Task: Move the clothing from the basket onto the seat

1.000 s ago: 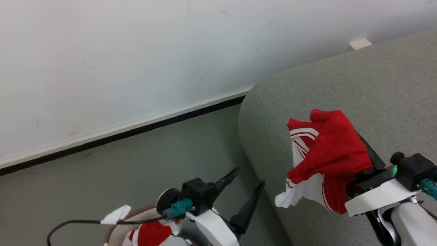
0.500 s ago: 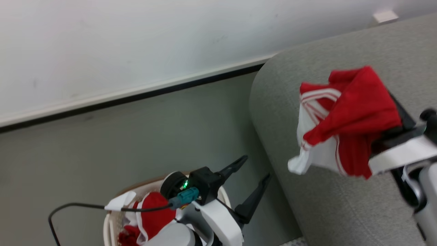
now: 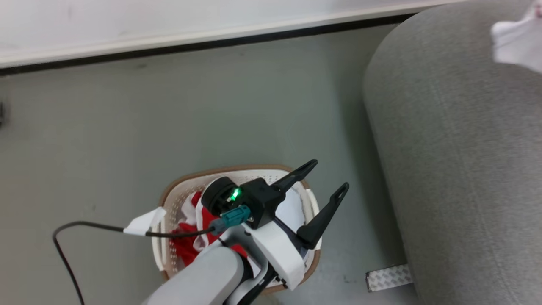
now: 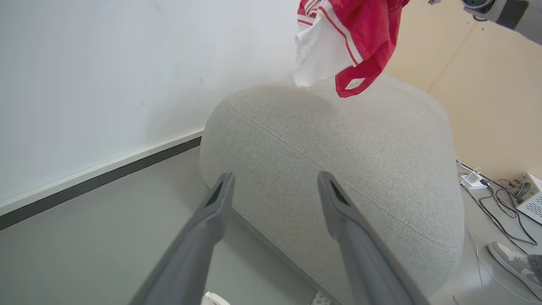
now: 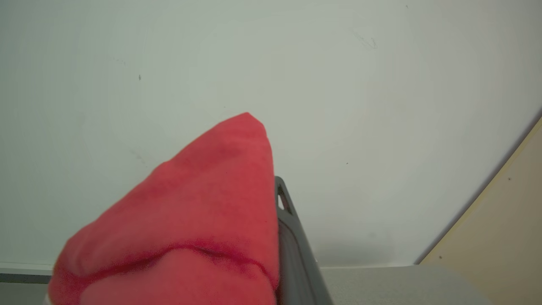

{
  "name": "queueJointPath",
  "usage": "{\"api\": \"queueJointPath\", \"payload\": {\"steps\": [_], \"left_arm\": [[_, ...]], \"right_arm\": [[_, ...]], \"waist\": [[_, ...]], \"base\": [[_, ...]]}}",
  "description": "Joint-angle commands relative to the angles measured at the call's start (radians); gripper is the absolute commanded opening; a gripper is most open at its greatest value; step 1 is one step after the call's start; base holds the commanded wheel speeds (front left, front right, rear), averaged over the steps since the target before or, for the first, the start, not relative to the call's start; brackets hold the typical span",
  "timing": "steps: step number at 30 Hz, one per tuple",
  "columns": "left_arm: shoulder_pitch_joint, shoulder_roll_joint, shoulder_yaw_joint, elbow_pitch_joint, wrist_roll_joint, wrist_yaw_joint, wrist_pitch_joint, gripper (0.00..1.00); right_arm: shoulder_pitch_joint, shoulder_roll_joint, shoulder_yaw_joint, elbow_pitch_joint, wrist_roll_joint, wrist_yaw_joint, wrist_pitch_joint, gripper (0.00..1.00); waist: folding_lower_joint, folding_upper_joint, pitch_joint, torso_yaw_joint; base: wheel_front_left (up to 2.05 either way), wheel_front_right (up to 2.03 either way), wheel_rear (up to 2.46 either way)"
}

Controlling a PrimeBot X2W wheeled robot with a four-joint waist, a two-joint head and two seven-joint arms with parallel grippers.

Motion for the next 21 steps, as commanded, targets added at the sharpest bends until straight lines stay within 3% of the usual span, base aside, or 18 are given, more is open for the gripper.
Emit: {"api": "queueJointPath", "payload": {"steps": [1,6,7,8,9,10,16,21], "left_arm": [[-0.015,-0.001,0.003,0.0,0.012,-0.005,-0.007,1.0],[-0.031,-0.007,0.008,0.013,-0.001,-0.016,-0.024,1.0],[-0.028,-0.005,0.009,0.019,-0.005,-0.019,-0.03,1.0],[-0.022,-0.003,0.01,0.026,-0.008,-0.019,-0.038,1.0],[-0.013,-0.002,0.01,0.034,-0.012,-0.019,-0.042,1.0],[-0.006,0.001,0.009,0.039,-0.014,-0.02,-0.048,1.0],[0.027,0.035,0.028,0.054,-0.029,-0.007,-0.064,1.0],[0.045,0.055,0.052,0.05,-0.042,0.018,-0.073,1.0]], "right_arm": [[-0.018,-0.019,-0.015,0.029,-0.048,-0.002,-0.005,0.0],[-0.003,-0.039,-0.17,0.149,-0.197,-0.002,-0.039,0.0],[0.024,-0.021,-0.215,0.181,-0.22,-0.002,-0.051,0.15],[0.055,-0.007,-0.259,0.21,-0.251,-0.002,-0.061,0.42],[0.078,0.002,-0.311,0.233,-0.276,-0.002,-0.076,0.88],[0.097,0.013,-0.37,0.253,-0.302,-0.002,-0.084,1.0],[0.207,0.152,-0.489,0.273,-0.411,-0.002,-0.146,1.0],[0.27,0.242,-0.46,0.193,-0.391,-0.002,-0.159,1.0]], "waist": [[-0.0002,-0.0001,0.062,0.057],[-0.0002,-0.0001,0.106,0.096],[-0.0002,-0.0001,0.108,0.099],[-0.0002,-0.0001,0.108,0.101],[-0.0002,-0.0001,0.108,0.103],[-0.0002,-0.0001,0.107,0.104],[-0.0002,-0.0001,0.09,0.073],[-0.0002,-0.0001,0.057,0.024]], "base": [[0.0,0.0,0.0],[0.0,0.0,0.0],[0.0,0.0,0.0],[0.0,0.0,0.0],[0.0,0.0,0.0],[0.0,0.0,0.0],[0.0,0.0,0.0],[0.0,0.0,0.0]]}}
